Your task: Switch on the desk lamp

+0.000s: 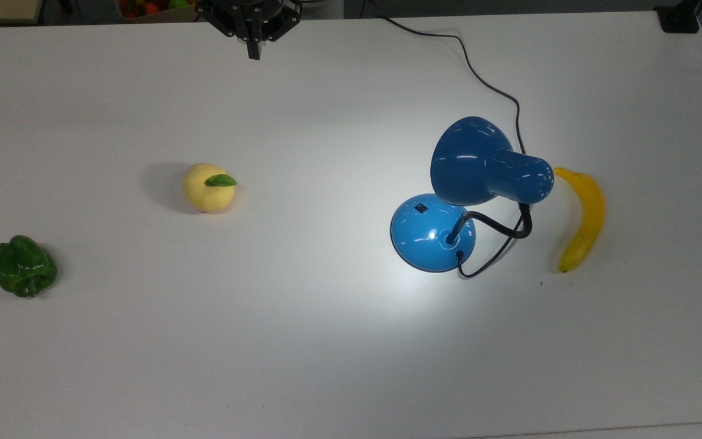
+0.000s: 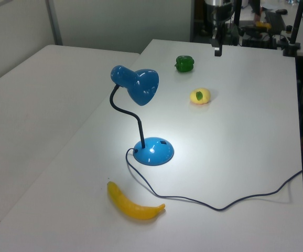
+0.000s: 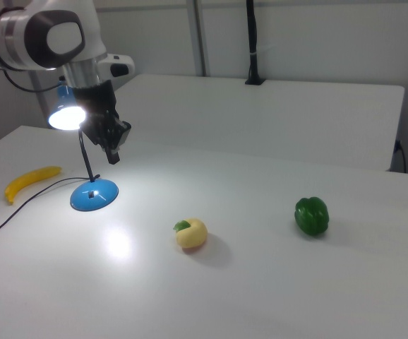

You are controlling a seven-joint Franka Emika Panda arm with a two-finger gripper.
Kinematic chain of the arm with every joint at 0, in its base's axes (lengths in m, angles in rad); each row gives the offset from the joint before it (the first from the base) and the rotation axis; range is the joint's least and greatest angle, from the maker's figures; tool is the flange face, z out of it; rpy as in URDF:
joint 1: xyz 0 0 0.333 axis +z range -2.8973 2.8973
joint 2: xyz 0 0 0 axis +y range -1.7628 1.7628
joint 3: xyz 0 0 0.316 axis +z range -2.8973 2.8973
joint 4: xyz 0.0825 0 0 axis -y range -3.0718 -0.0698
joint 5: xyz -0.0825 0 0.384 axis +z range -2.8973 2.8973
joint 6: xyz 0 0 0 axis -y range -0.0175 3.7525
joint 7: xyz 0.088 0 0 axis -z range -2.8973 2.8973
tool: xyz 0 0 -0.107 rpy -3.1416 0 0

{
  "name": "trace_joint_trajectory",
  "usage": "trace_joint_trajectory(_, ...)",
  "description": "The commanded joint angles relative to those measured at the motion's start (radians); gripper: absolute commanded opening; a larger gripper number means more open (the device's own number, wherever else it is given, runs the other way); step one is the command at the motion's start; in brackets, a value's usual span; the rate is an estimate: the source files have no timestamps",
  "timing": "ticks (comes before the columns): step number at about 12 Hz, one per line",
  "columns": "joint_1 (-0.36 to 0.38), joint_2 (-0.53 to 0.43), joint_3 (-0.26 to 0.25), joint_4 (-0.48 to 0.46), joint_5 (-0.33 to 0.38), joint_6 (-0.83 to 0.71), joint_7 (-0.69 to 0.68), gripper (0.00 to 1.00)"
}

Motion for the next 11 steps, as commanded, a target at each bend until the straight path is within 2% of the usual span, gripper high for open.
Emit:
trace_joint_trajectory(1,0.009,-0.043,-0.029,-0.008,0.009,-0.025,0.023,0.0)
trace_joint_trajectory(2,0.008,-0.049,-0.04,0.008,0.012,-0.025,0.025,0.09)
trace_joint_trajectory(3,0.008,-0.05,-0.048,0.018,0.012,-0.025,0.013,0.48)
trace_joint_trajectory(5,0.008,-0.058,-0.052,0.016,0.009,-0.026,0.009,0.89)
trace_joint_trajectory(6,0.006,-0.058,-0.054,0.018,0.0,-0.023,0.009,1.0)
trace_joint_trajectory(11,0.005,-0.079,-0.065,0.016,0.01,-0.036,0.012,1.0)
